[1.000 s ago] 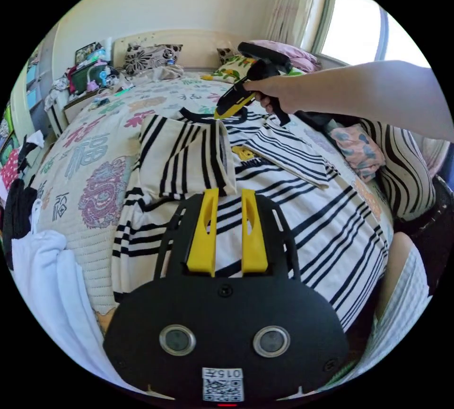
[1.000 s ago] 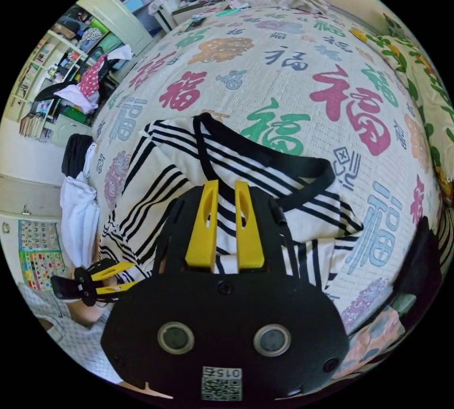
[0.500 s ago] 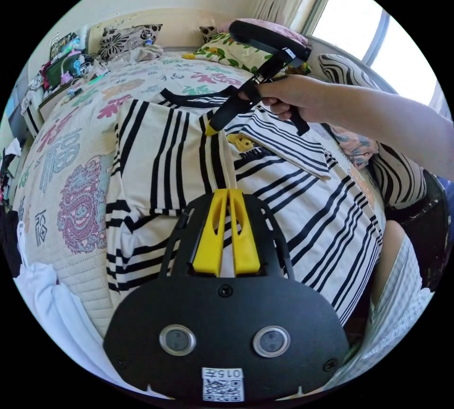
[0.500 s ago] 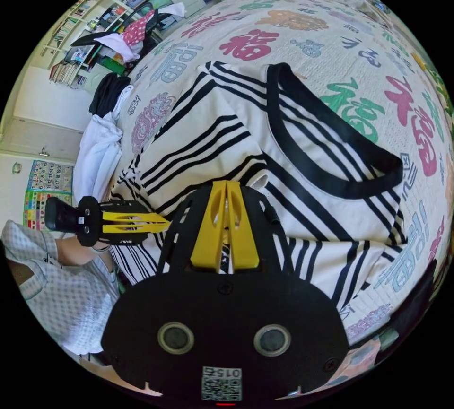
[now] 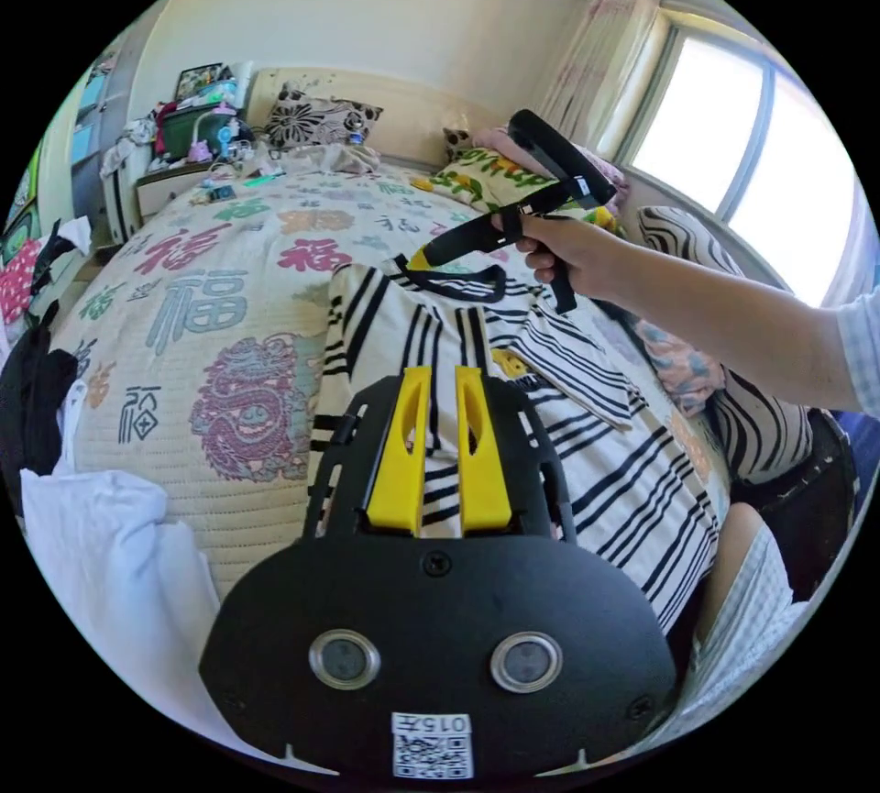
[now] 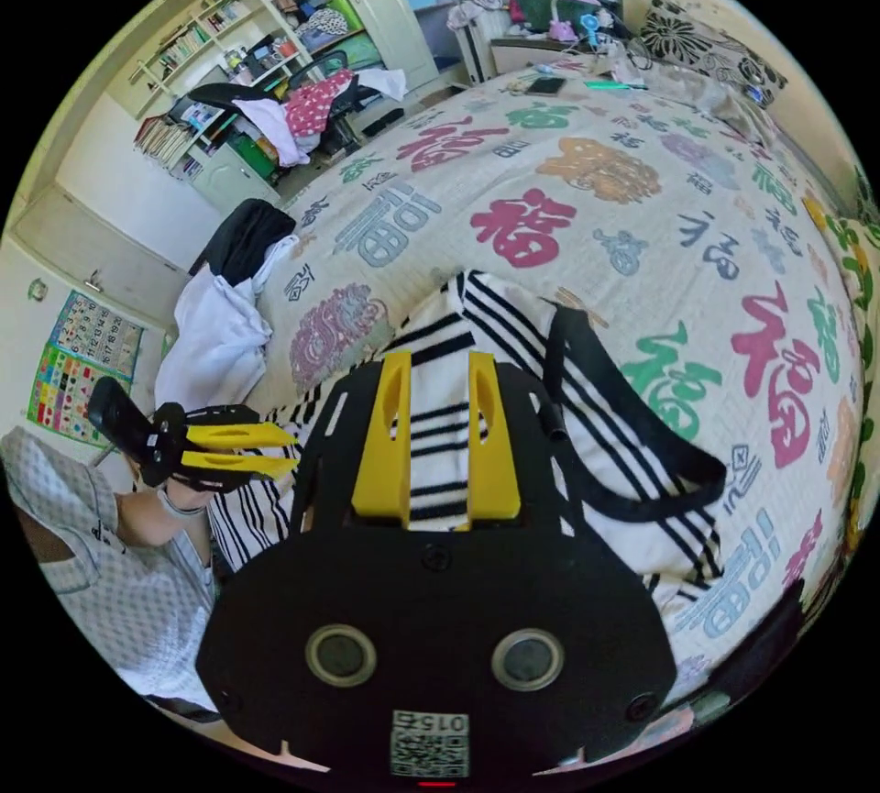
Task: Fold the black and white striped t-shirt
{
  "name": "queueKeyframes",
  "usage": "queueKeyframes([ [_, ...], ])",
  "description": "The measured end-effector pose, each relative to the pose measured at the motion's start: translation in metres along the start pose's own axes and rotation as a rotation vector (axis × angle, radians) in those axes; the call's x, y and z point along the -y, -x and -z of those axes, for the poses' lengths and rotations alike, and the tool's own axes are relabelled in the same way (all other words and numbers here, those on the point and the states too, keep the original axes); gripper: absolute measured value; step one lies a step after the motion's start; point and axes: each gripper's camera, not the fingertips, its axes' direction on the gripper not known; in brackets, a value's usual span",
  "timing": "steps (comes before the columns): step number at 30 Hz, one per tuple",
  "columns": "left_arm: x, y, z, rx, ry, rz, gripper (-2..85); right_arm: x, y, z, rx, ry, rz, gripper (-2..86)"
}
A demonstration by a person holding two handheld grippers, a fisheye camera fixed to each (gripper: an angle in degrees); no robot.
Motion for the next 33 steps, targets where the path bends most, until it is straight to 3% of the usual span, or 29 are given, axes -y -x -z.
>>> queueKeyframes([
  [7,0.007,0.037,-0.039,0.083,0.162,0.084,1.2,0.057,-0.019,-0.043,-0.053,0.214,-0.047,0.5],
  [12,0.015,0.038,-0.039,0.120,0.185,0.062,-0.1,0.053,-0.012,-0.034,-0.104,0.191,-0.018,-0.3],
  [15,0.024,0.037,-0.026,0.101,0.173,0.052,-0.2,0.034,-0.013,0.000,-0.116,0.121,-0.027,-0.3],
  [19,0.038,0.018,-0.015,-0.055,0.093,0.010,-0.2,-0.015,-0.005,0.062,-0.148,0.017,0.050,-0.3],
  [23,0.041,-0.001,-0.044,-0.072,0.219,-0.027,-0.3,-0.060,0.002,0.068,-0.098,0.124,0.110,-0.6],
  [25,0.038,-0.001,-0.050,-0.053,0.274,-0.012,-0.4,-0.083,-0.007,0.065,-0.177,0.214,0.062,-0.7],
  [33,0.048,0.002,-0.040,-0.056,0.335,-0.077,0.2,-0.150,-0.063,0.143,-0.052,0.055,-0.187,-0.2],
])
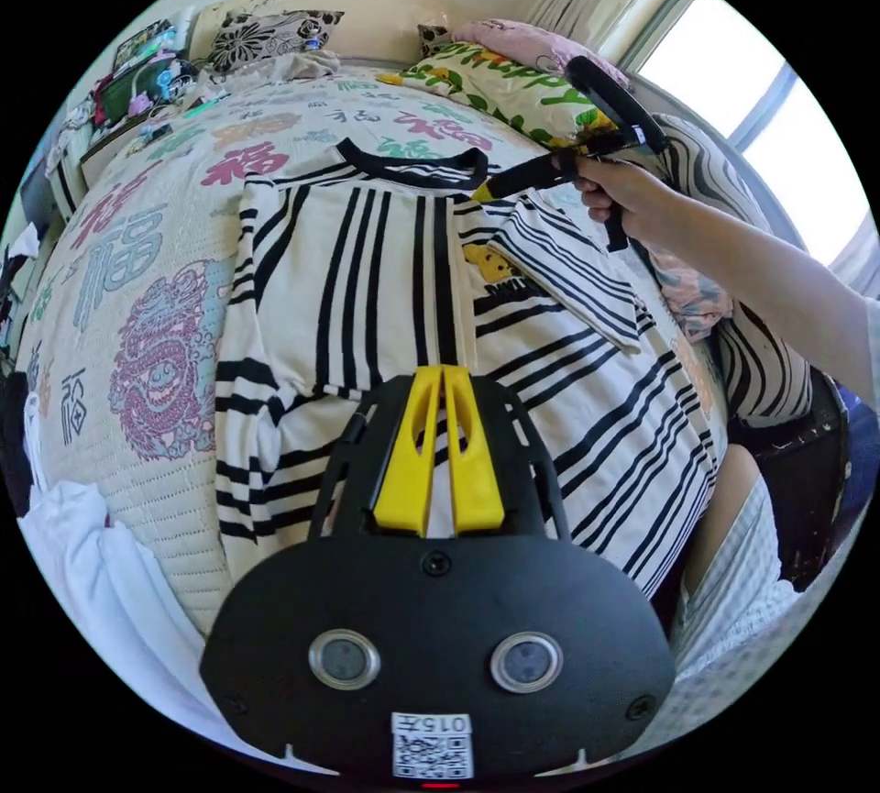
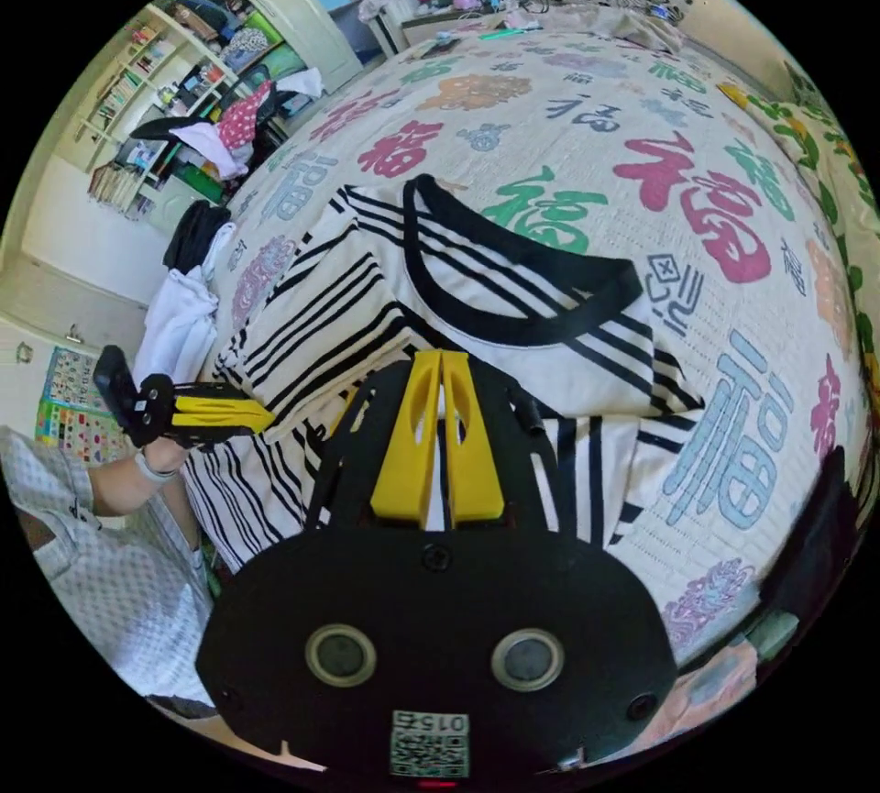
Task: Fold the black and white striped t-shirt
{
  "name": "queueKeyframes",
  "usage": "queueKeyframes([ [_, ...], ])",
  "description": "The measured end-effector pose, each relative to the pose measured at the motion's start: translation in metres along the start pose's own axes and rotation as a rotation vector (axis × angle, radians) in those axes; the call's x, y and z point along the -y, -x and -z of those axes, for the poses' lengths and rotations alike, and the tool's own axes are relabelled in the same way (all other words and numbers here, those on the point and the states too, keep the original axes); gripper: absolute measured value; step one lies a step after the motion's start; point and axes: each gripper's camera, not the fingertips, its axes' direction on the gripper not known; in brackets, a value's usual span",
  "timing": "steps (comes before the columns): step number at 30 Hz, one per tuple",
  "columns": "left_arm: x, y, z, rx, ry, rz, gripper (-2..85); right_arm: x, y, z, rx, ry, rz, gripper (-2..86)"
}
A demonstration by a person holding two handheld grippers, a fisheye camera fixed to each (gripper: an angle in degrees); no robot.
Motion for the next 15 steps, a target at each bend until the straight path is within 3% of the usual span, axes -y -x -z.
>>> queueKeyframes([
  [3,0.018,0.008,0.032,-0.031,-0.116,-0.103,3.3,-0.027,-0.021,0.048,0.103,-0.141,0.035,1.0],
  [7,0.089,0.051,0.061,0.025,-0.232,-0.174,8.0,-0.049,-0.062,0.091,-0.003,-0.179,-0.011,7.3],
  [12,0.177,0.114,0.032,-0.055,-0.110,-0.124,9.6,-0.053,-0.090,0.106,-0.050,-0.136,-0.039,10.4],
  [15,0.205,0.126,-0.003,-0.037,0.068,-0.136,10.5,-0.053,-0.104,0.099,-0.038,-0.023,-0.070,12.1],
])
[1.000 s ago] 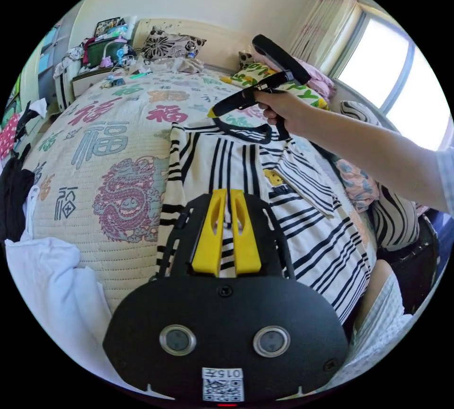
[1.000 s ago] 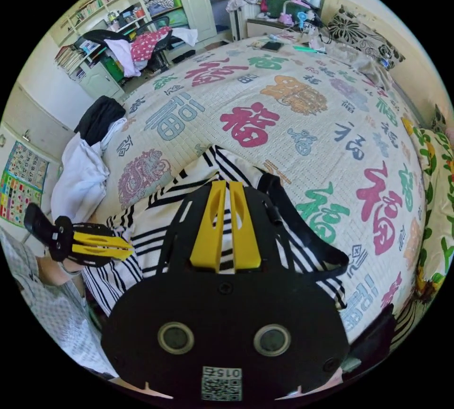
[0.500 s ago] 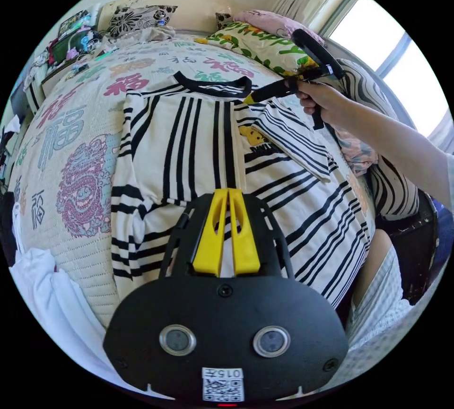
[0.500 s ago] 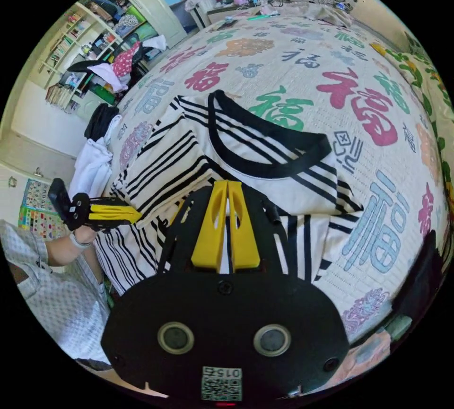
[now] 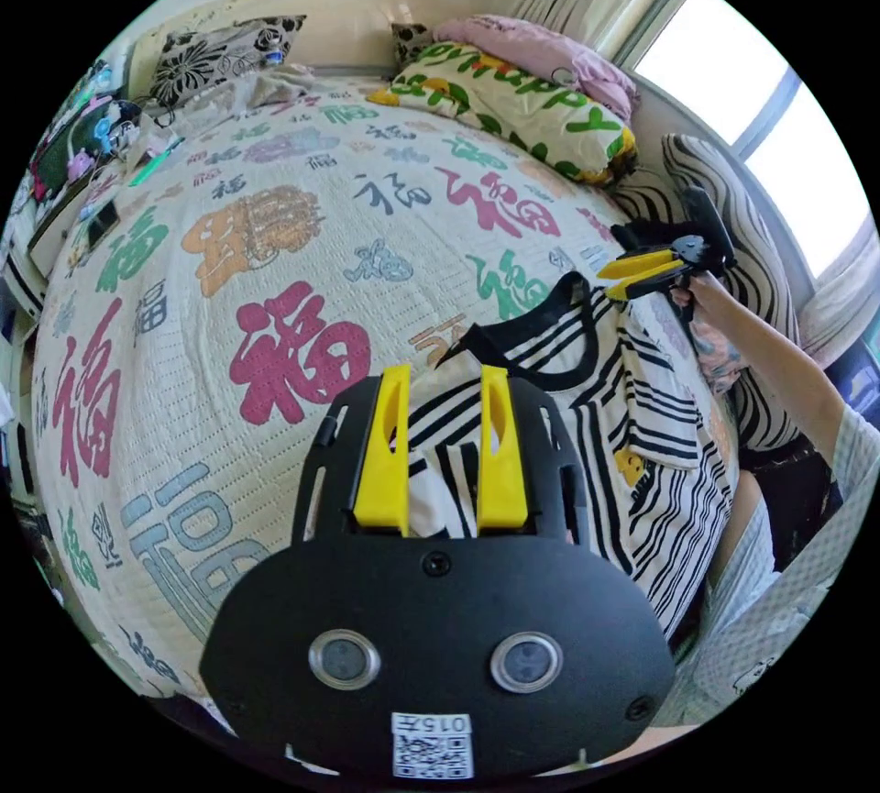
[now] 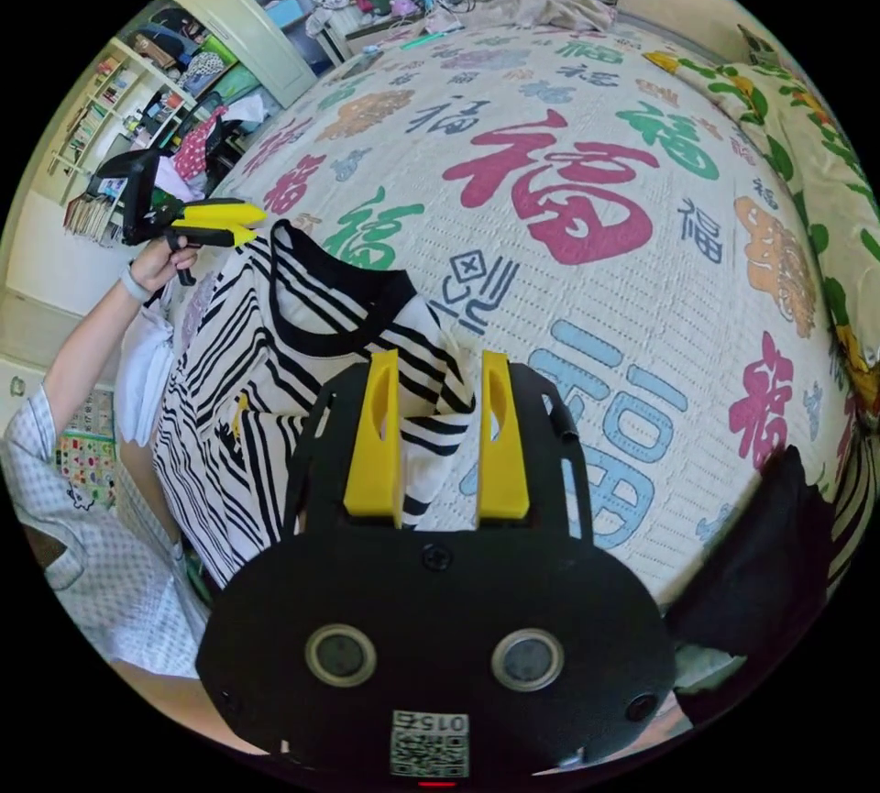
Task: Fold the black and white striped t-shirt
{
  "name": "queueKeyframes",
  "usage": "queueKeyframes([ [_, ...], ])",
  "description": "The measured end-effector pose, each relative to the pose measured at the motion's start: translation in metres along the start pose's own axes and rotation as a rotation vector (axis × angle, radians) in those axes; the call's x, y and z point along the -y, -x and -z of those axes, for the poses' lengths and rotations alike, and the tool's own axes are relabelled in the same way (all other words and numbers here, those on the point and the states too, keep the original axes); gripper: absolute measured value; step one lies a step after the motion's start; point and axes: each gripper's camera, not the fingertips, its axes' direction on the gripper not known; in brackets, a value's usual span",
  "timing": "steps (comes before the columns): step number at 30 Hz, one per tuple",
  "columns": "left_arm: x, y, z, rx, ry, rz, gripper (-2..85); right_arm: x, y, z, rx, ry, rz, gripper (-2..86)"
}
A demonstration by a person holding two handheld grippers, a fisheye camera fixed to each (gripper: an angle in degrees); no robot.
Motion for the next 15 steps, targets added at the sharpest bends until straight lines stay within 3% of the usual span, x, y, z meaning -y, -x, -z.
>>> queueKeyframes([
  [2,0.006,0.001,-0.020,-0.017,0.088,-0.026,8.7,-0.004,-0.006,-0.006,0.049,0.066,-0.009,11.6],
  [7,0.012,-0.005,-0.026,0.017,0.214,-0.068,1.3,-0.030,-0.007,0.009,0.119,0.099,0.011,0.3],
  [15,0.028,-0.019,0.018,0.057,0.099,-0.061,-0.2,-0.065,-0.003,0.071,0.041,-0.023,-0.079,-0.9],
])
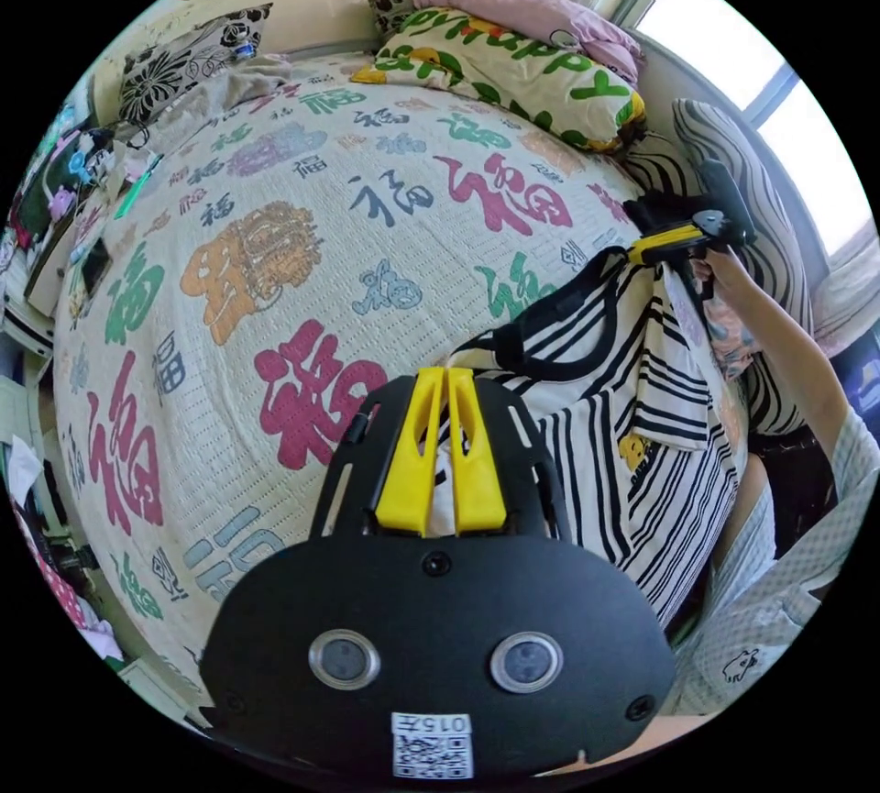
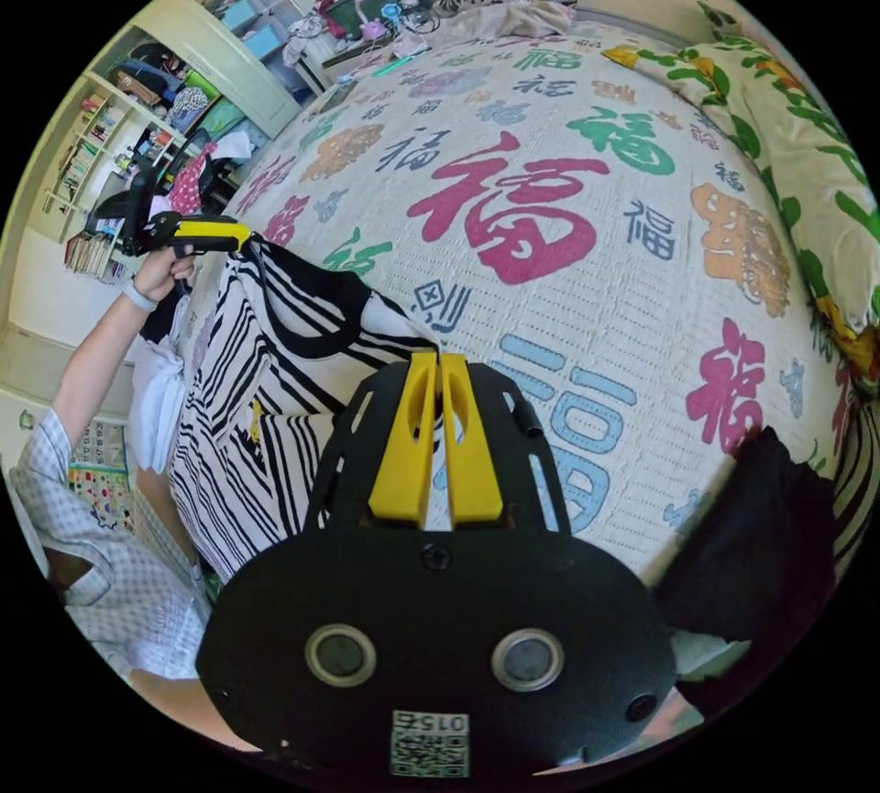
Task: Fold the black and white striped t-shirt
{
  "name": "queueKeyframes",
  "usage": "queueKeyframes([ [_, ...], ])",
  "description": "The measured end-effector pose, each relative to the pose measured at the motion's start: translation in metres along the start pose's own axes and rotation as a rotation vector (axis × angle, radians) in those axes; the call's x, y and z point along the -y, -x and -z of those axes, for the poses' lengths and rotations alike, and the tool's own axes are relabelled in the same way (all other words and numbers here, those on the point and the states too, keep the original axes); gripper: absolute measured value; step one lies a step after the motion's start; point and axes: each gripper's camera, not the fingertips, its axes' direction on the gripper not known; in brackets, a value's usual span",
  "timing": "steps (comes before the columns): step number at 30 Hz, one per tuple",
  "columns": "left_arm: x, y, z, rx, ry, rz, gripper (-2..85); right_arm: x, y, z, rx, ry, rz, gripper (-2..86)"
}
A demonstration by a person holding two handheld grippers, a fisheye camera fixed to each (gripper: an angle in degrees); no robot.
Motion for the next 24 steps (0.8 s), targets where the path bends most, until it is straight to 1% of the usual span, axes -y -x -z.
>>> queueKeyframes([
  [5,0.007,-0.026,0.033,0.130,-0.151,-0.014,-0.2,-0.018,0.010,0.045,-0.046,-0.149,-0.074,-0.6],
  [9,-0.025,-0.052,0.049,0.127,-0.182,-0.095,-0.1,-0.061,0.033,0.074,-0.010,-0.184,-0.004,-0.5],
  [11,-0.073,-0.078,0.070,0.081,-0.231,-0.143,-0.1,-0.095,0.051,0.088,0.049,-0.207,0.049,-0.5],
  [12,-0.088,-0.086,0.076,0.074,-0.246,-0.158,0.0,-0.123,0.066,0.098,0.092,-0.222,0.096,-0.5],
  [13,-0.121,-0.107,0.088,0.074,-0.275,-0.200,0.0,-0.154,0.084,0.106,0.130,-0.237,0.144,-0.5],
  [15,-0.173,-0.141,0.105,0.054,-0.322,-0.245,0.0,-0.202,0.115,0.114,0.163,-0.223,0.196,-0.4],
  [17,-0.242,-0.191,0.117,0.070,-0.308,-0.296,0.0,-0.254,0.149,0.117,0.167,-0.212,0.246,-0.4],
  [19,-0.289,-0.226,0.117,0.083,-0.273,-0.312,0.1,-0.321,0.197,0.112,0.151,-0.184,0.317,-0.3],
  [21,-0.330,-0.252,0.110,0.059,-0.215,-0.255,0.1,-0.366,0.228,0.101,0.149,-0.145,0.333,-0.3],
  [23,-0.375,-0.283,0.094,0.036,-0.116,-0.227,0.1,-0.404,0.255,0.086,0.137,-0.074,0.327,-0.2],
  [24,-0.385,-0.289,0.090,0.029,-0.102,-0.221,0.1,-0.427,0.271,0.076,0.113,-0.033,0.332,-0.2],
])
